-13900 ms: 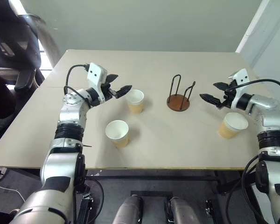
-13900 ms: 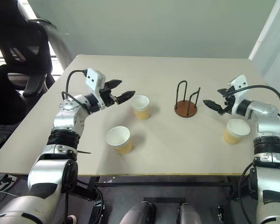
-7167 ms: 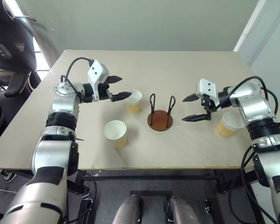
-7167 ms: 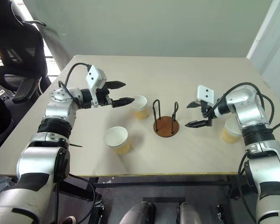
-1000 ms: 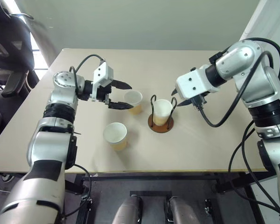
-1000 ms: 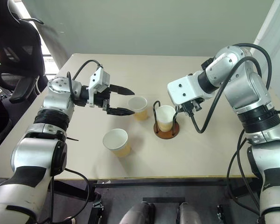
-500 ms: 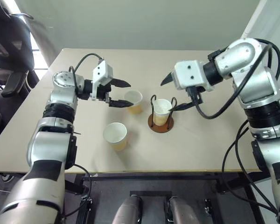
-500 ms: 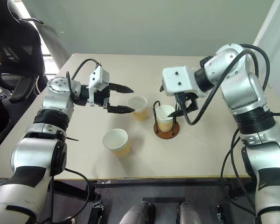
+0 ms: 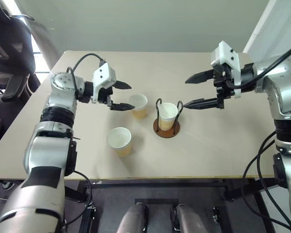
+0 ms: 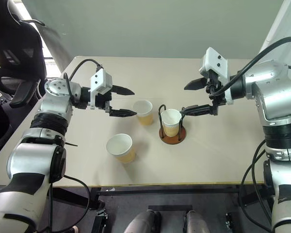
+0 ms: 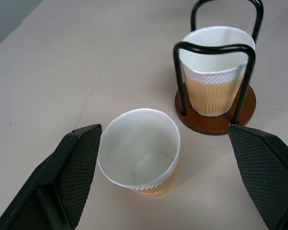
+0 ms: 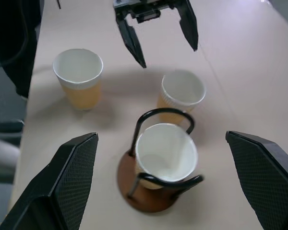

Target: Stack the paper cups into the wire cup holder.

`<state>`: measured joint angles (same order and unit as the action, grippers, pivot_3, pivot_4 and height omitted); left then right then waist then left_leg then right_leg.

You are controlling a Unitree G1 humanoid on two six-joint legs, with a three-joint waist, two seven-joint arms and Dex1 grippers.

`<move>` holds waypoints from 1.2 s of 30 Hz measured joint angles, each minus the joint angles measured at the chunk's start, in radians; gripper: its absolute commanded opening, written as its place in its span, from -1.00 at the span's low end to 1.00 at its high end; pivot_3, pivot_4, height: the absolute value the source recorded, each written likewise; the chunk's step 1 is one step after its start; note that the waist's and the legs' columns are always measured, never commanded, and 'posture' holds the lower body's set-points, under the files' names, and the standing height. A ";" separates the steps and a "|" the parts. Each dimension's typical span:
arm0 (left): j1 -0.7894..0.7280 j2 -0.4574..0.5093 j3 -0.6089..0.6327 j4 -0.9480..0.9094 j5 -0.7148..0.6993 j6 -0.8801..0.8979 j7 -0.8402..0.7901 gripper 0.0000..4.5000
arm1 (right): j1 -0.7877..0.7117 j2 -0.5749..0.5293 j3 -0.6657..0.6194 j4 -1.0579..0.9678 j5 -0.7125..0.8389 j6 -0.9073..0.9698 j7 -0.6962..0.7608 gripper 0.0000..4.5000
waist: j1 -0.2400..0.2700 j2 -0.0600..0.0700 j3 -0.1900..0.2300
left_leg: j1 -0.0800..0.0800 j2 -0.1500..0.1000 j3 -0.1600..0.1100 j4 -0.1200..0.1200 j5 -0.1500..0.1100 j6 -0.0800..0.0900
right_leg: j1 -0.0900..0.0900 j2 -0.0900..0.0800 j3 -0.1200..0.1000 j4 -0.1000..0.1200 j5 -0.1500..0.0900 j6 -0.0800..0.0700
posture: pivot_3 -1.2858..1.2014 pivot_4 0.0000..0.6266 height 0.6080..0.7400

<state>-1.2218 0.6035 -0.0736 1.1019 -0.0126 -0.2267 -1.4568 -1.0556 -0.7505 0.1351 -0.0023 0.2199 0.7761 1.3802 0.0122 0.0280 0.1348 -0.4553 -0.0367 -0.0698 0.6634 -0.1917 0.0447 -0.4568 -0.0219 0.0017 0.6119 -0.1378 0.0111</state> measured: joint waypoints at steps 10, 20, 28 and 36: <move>-0.058 0.036 -0.106 0.003 0.149 -0.219 0.058 1.00 | 0.094 -0.049 -0.039 -0.053 0.074 -0.044 -0.046 0.95 | 0.001 0.000 0.000 | 0.000 -0.001 0.000 0.001 0.001 0.002 | 0.000 0.000 0.002 0.000 0.000 0.001 | 0.03 -0.52 1.00; -0.079 0.070 -0.242 0.049 0.347 -0.404 0.239 1.00 | 0.096 -0.099 -0.032 -0.050 0.116 -0.037 -0.022 0.95 | 0.001 0.000 0.000 | -0.001 0.000 -0.001 0.000 0.001 0.002 | 0.000 -0.001 0.001 -0.001 0.000 0.001 | 0.03 -0.52 1.00; -0.098 0.060 -0.280 0.094 0.417 -0.453 0.366 1.00 | 0.094 -0.138 -0.004 -0.045 0.126 -0.037 0.016 0.95 | 0.005 0.000 0.000 | -0.001 -0.002 0.000 0.000 0.000 0.001 | 0.000 0.000 0.000 -0.001 0.000 0.001 | 0.03 -0.52 1.00; -0.104 0.015 -0.283 0.116 0.417 -0.472 0.372 1.00 | 0.094 -0.155 -0.001 -0.042 0.129 -0.044 0.024 0.95 | 0.005 0.000 0.000 | -0.001 -0.002 0.000 0.000 0.000 0.001 | 0.000 0.001 0.000 0.000 0.000 0.001 | 0.03 -0.52 1.00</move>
<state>-1.3260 0.6185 -0.3570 1.2178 0.4043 -0.6985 -1.0848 -0.9616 -0.9059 0.1343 -0.0438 0.3491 0.7321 1.4044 0.0175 0.0277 0.1347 -0.4563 -0.0385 -0.0696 0.6637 -0.1917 0.0453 -0.4569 -0.0214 0.0018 0.6116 -0.1374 0.0124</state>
